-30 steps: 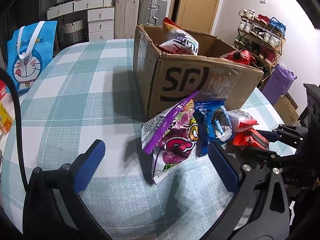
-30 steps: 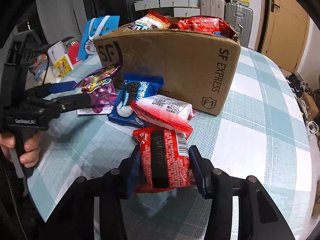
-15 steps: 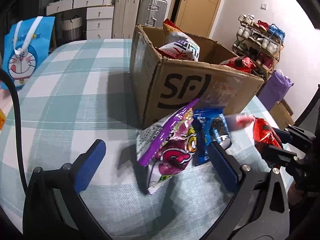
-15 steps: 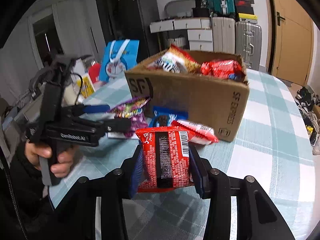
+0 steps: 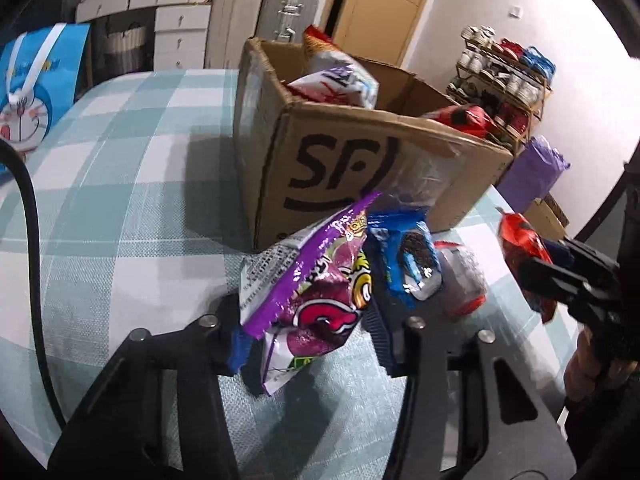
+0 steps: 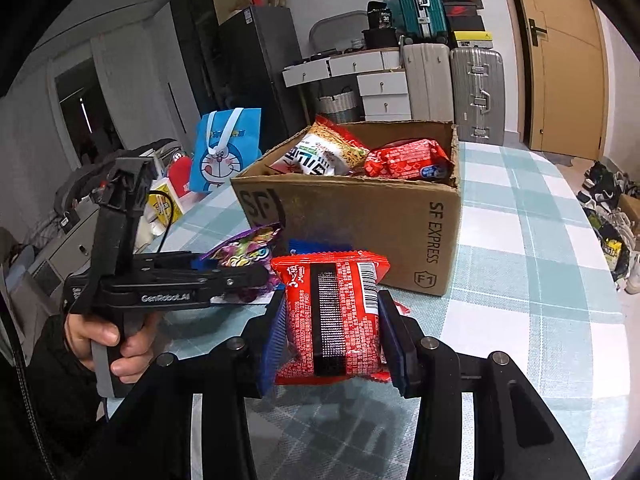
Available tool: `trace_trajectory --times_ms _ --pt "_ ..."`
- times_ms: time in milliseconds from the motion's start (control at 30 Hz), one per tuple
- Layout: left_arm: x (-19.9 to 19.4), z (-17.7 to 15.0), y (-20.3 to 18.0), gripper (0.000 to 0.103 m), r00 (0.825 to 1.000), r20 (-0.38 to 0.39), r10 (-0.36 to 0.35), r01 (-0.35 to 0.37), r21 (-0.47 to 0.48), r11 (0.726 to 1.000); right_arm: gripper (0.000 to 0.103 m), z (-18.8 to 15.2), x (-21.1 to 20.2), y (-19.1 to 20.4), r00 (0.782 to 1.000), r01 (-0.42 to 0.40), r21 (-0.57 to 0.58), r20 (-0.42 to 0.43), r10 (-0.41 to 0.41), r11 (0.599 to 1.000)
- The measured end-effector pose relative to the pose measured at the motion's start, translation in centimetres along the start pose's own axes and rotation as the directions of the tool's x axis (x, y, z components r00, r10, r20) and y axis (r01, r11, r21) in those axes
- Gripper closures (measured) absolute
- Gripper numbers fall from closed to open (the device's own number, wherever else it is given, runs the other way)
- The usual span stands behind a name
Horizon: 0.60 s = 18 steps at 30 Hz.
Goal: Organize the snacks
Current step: 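Lift both held snacks and carry them over the cardboard box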
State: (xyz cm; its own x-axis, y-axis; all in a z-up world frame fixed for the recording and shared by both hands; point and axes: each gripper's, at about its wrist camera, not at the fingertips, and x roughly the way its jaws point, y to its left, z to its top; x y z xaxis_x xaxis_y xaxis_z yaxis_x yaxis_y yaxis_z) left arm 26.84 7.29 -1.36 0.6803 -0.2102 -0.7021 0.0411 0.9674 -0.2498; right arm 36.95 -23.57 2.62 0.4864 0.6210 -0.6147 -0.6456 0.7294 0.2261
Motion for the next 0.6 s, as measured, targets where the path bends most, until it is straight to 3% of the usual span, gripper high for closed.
trace_trajectory --times_ms 233,600 --pt "-1.0 -0.5 -0.2 0.059 1.000 0.020 -0.007 0.006 0.026 1.000 0.059 0.1 -0.1 -0.4 1.000 0.006 0.011 0.011 -0.007 1.000" --pt "-5.2 -0.1 -0.1 0.059 0.992 0.123 -0.022 0.019 0.026 0.999 0.059 0.3 -1.1 -1.3 0.998 0.023 0.051 0.058 -0.026 0.998"
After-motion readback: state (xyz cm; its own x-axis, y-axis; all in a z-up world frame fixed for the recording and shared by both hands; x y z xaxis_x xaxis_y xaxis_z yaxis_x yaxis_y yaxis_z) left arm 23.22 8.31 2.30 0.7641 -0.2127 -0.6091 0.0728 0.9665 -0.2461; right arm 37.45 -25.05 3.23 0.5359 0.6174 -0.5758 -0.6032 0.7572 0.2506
